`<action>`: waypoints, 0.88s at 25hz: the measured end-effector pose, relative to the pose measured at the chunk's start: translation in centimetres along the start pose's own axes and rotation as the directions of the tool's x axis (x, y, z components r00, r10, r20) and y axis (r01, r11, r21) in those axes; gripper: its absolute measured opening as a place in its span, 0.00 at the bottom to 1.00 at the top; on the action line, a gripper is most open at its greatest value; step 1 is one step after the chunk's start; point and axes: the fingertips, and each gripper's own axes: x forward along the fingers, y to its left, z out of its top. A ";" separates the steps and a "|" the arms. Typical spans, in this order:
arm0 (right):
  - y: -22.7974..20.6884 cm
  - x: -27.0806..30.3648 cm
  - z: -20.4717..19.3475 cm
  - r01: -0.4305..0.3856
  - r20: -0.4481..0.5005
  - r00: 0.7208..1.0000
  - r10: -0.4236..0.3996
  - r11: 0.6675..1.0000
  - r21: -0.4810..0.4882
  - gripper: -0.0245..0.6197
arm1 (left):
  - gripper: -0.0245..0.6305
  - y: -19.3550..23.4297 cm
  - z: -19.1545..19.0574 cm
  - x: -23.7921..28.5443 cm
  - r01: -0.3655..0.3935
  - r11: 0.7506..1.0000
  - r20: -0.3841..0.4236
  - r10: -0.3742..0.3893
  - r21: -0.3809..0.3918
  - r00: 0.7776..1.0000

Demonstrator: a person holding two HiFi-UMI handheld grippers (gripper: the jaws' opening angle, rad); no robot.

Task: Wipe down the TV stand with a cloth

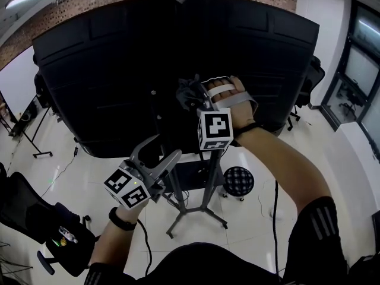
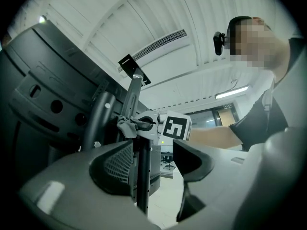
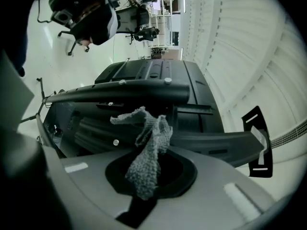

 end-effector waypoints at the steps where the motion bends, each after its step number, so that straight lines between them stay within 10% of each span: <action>1: 1.0 0.1 0.1 -0.014 -0.002 1.000 0.014 1.000 0.002 0.08 | 0.47 0.0 -0.3 -0.1 -0.001 1.000 -0.005 0.001 -0.006 1.000; 22: 17.8 1.7 1.1 -0.237 -0.027 0.970 0.240 0.967 0.098 0.08 | 0.47 0.6 -5.8 -1.8 -0.049 0.994 -0.061 0.043 -0.098 0.997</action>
